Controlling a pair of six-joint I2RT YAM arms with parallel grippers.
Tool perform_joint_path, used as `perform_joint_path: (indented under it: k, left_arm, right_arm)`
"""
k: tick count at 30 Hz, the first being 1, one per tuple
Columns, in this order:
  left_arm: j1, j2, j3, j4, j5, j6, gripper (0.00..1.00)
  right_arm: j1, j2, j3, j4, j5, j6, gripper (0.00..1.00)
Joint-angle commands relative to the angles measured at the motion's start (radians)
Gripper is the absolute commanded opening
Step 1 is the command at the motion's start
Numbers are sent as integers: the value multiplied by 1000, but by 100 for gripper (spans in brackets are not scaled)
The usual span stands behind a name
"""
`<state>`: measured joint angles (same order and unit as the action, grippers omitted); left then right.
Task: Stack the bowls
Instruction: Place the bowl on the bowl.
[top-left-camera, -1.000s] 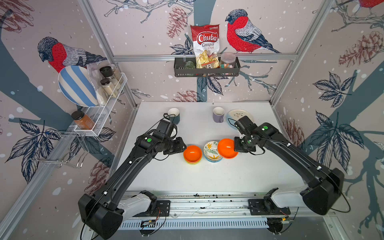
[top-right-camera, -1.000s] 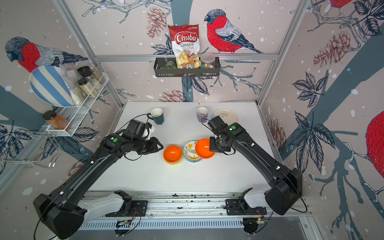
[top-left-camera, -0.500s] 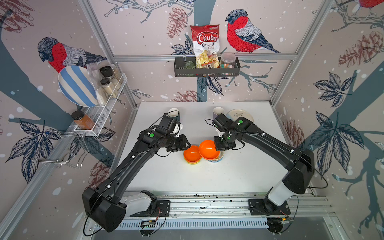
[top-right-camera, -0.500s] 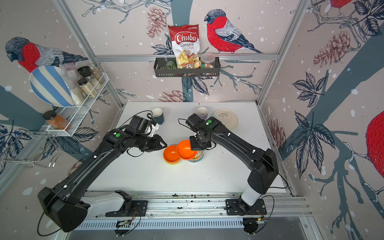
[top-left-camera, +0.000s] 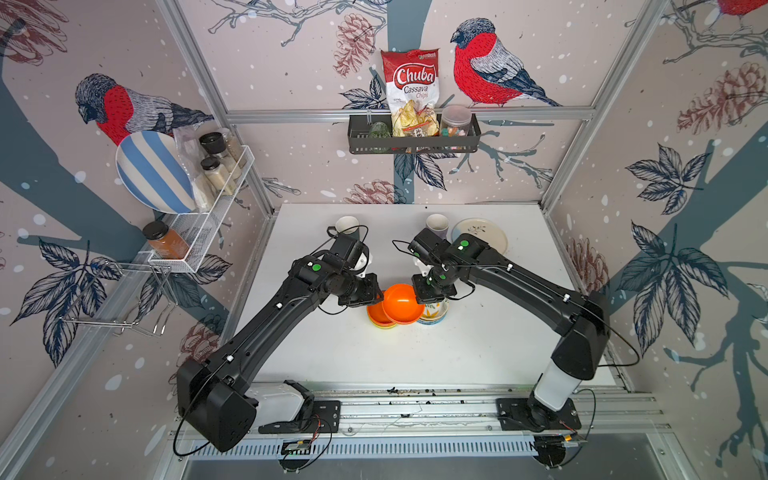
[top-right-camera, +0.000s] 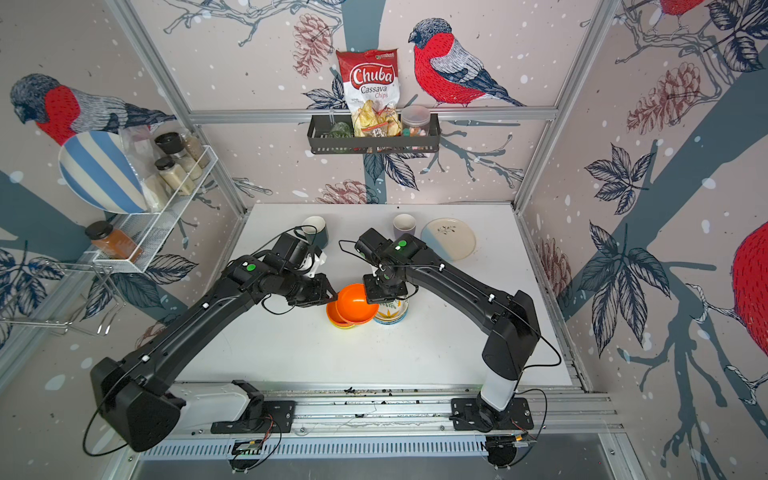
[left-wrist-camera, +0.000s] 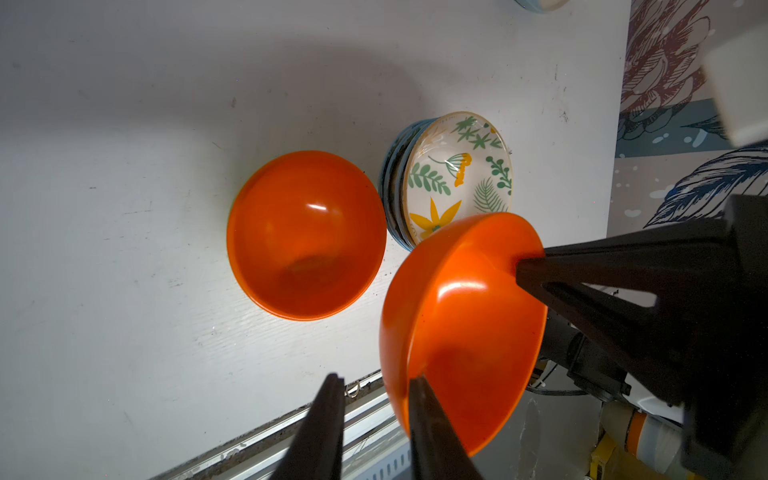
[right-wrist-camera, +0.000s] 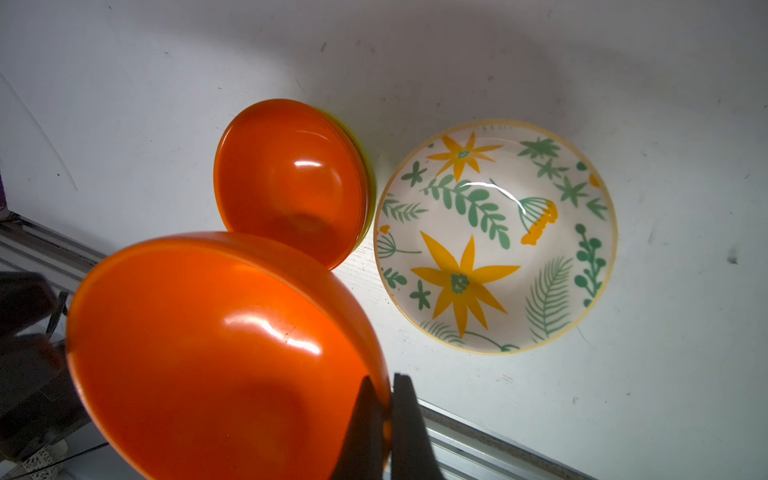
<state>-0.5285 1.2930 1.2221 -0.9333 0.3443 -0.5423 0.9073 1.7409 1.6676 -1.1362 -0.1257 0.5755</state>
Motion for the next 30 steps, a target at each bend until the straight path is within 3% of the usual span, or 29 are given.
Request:
perform_joint_path:
  k: [1, 12, 30]
  left_arm:
    - [-5, 10, -11, 3, -17, 21, 29]
    - [-14, 28, -27, 22, -12, 22, 27]
    - [-22, 32, -56, 27, -39, 25, 14]
  right_arm:
    - [5, 7, 13, -22, -14, -12, 0]
    - [17, 33, 27, -18, -14, -14, 0]
    - [21, 39, 41, -6, -14, -4, 0]
